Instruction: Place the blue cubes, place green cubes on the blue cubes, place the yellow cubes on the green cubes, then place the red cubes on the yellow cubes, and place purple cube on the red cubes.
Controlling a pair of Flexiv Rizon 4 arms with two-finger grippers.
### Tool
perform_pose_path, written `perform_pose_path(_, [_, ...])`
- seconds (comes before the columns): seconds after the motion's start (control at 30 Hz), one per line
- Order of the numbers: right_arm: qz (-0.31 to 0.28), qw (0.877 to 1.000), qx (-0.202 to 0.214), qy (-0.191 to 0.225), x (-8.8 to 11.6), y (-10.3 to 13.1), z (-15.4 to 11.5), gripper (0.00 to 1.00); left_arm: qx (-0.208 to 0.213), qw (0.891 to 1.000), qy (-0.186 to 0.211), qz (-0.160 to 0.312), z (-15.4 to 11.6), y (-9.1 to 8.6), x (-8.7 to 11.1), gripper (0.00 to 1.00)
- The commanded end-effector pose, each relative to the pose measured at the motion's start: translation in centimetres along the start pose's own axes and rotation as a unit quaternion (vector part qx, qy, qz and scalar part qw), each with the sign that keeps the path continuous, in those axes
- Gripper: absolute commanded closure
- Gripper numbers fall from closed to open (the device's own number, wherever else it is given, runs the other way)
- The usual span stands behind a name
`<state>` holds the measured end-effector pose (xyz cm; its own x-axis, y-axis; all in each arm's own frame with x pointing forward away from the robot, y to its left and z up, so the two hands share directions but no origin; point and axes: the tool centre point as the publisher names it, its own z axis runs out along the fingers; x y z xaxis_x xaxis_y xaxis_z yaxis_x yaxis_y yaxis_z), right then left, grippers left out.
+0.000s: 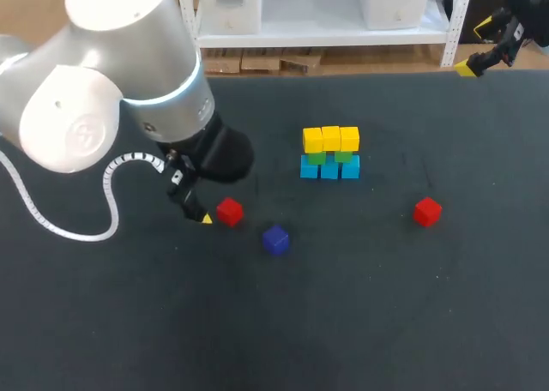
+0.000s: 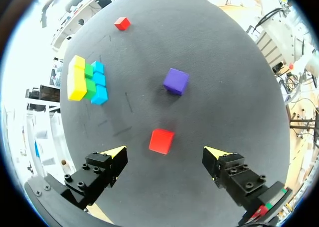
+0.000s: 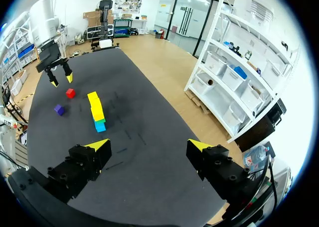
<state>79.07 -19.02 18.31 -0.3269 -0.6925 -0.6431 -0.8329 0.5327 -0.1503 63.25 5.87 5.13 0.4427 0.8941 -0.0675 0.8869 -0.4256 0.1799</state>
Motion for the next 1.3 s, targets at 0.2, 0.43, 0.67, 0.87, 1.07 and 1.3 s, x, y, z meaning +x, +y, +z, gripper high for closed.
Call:
perform_pose_path(0.2, [-0.001, 1.000, -0.002, -0.002, 0.1, -0.1, 0.0, 0.00, 0.085, 0.996, 0.027, 0.009, -0.7, 1.4, -1.4, 0.00])
perform_pose_path(0.43, [-0.001, 1.000, -0.002, -0.002, 0.1, -0.1, 0.0, 0.00, 0.122, 0.991, 0.056, 0.009, 0.1, 2.1, -1.7, 0.00])
perform_pose_path(0.67, [-0.001, 1.000, -0.002, -0.002, 0.1, -0.1, 0.0, 0.00, 0.131, 0.989, 0.064, 0.024, 1.8, 1.8, -0.9, 0.00])
perform_pose_path(0.87, [-0.001, 1.000, -0.002, -0.002, 0.1, -0.1, 0.0, 0.00, 0.135, 0.988, 0.066, 0.043, 2.6, 1.3, -0.5, 0.00])
perform_pose_path(1.07, [-0.001, 1.000, -0.002, -0.002, 0.1, -0.1, 0.0, 0.00, 0.135, 0.988, 0.061, 0.046, 3.4, 0.9, 0.3, 0.00])
perform_pose_path(1.3, [-0.001, 1.000, -0.002, -0.002, 0.1, -0.1, 0.0, 0.00, 0.137, 0.988, 0.048, 0.050, 4.5, 0.9, 0.6, 0.00])
